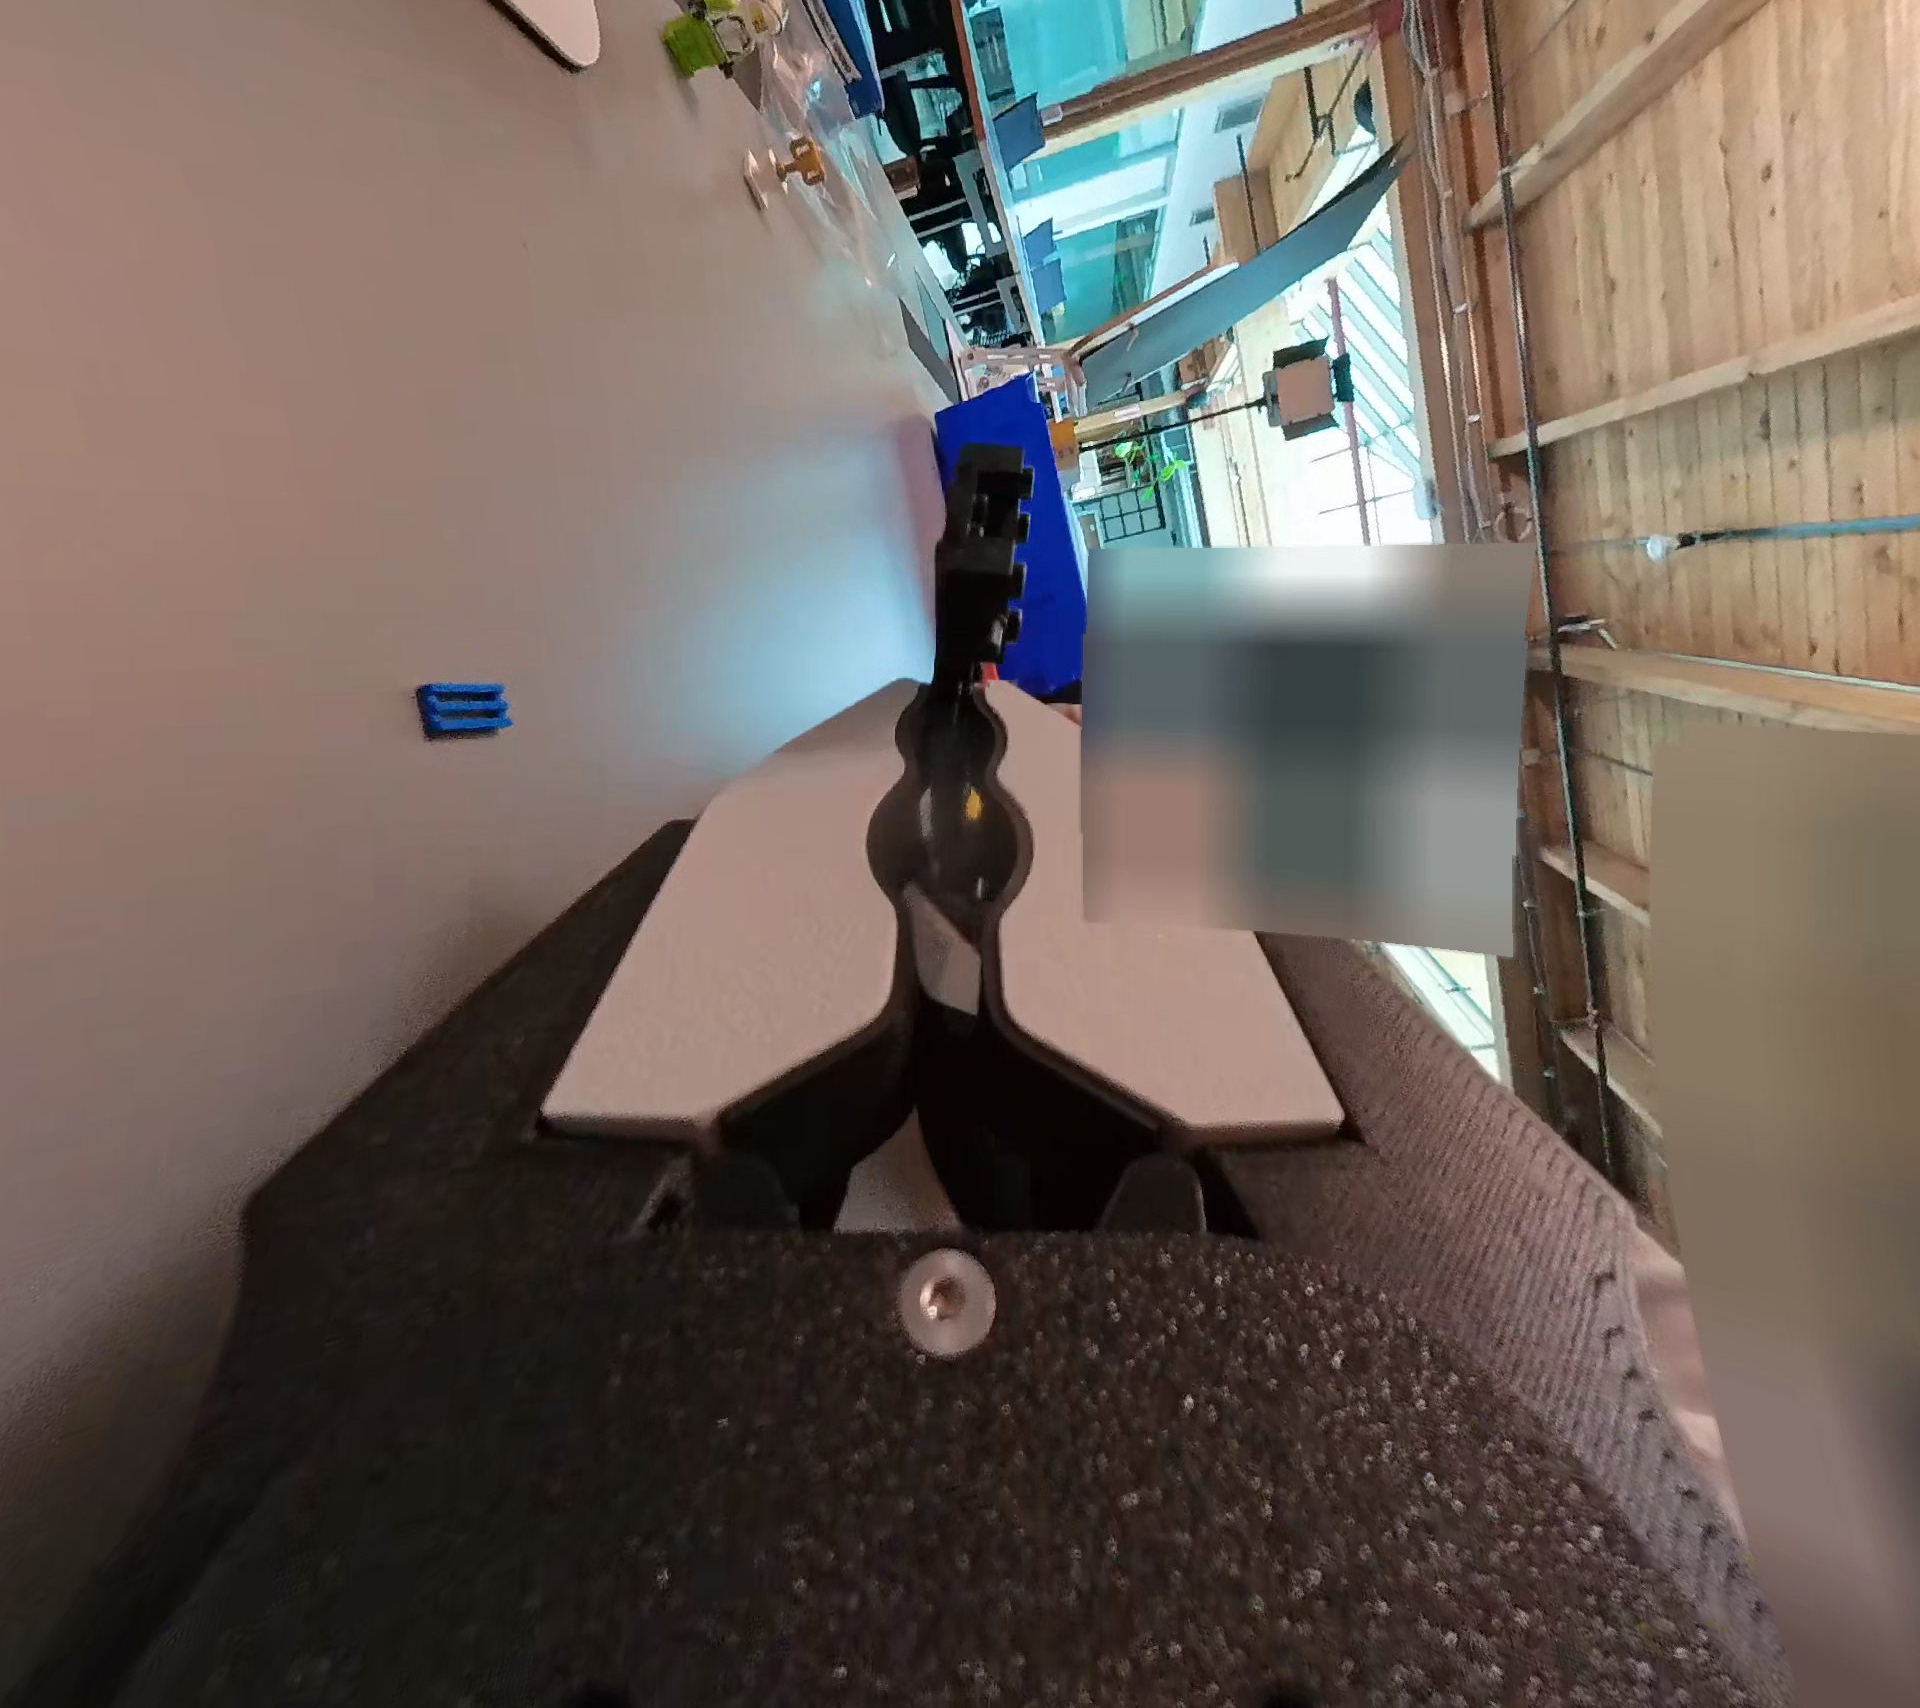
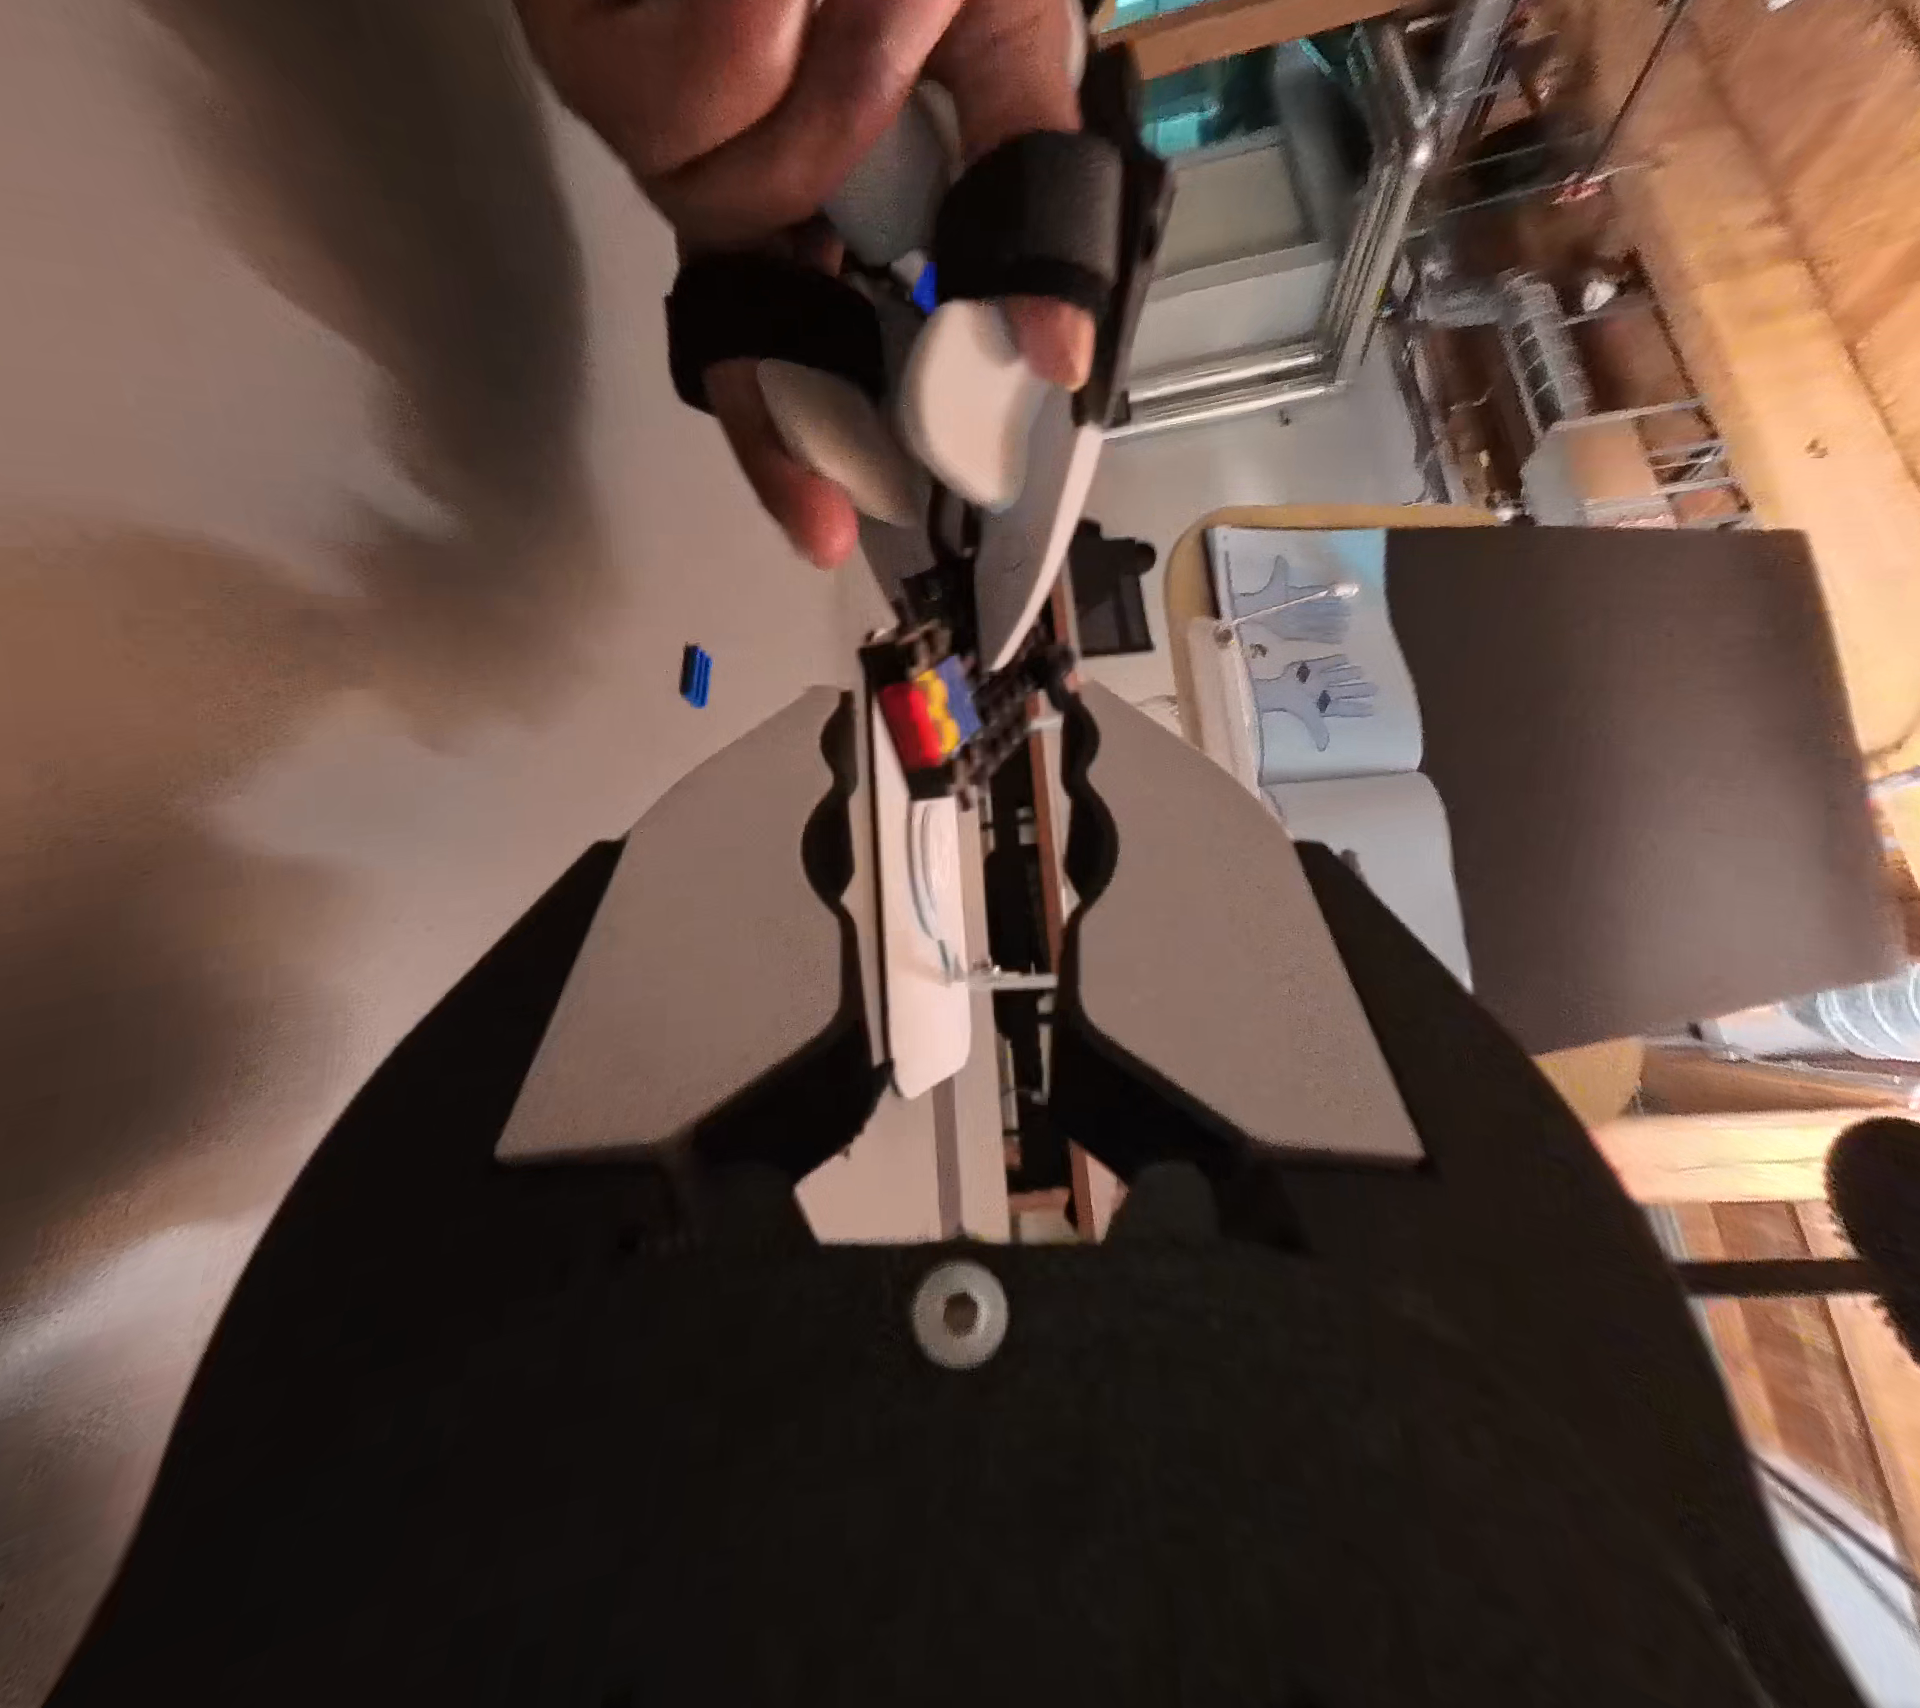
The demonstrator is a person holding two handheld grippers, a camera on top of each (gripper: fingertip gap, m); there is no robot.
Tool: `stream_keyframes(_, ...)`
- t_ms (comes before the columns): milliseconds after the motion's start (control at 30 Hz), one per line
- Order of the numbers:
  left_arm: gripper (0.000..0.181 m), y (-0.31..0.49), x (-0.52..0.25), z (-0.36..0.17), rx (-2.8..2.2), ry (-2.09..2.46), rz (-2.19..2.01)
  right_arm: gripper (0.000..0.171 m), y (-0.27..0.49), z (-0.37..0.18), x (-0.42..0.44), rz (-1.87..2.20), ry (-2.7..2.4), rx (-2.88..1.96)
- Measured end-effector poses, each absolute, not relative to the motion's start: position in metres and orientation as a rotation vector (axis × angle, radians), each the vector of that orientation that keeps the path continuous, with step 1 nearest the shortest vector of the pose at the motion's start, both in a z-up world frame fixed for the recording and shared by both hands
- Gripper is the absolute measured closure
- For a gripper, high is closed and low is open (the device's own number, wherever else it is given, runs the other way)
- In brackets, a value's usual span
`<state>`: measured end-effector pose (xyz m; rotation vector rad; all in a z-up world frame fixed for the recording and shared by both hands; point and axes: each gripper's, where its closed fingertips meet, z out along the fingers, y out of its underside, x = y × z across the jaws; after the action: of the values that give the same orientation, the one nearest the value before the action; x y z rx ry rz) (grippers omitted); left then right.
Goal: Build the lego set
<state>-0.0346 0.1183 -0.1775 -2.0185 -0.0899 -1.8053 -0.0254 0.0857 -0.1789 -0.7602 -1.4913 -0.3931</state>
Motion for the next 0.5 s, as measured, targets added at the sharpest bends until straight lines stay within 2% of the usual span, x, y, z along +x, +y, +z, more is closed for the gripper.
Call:
stream_keyframes(100, 0.176, 0.12, -0.035, -0.174, -2.013, -0.113, -1.796, 0.128, 0.095, -0.184, -0.025, -0.407, -1.497, -0.788)
stream_keyframes(233, 0.176, 0.122, -0.036, -0.172, -2.002, -0.162, -1.805, 0.13, 0.101, -0.184, -0.03, -0.473, -1.516, -0.73)
stream_keyframes(400, 0.176, 0.123, -0.036, -0.17, -1.998, -0.194, -1.802, 0.136, 0.109, -0.186, -0.033, -0.54, -1.503, -0.673)
stream_keyframes(500, 0.176, 0.122, -0.034, -0.171, -2.005, -0.21, -1.819, 0.151, 0.109, -0.178, -0.032, -0.551, -1.455, -0.634)
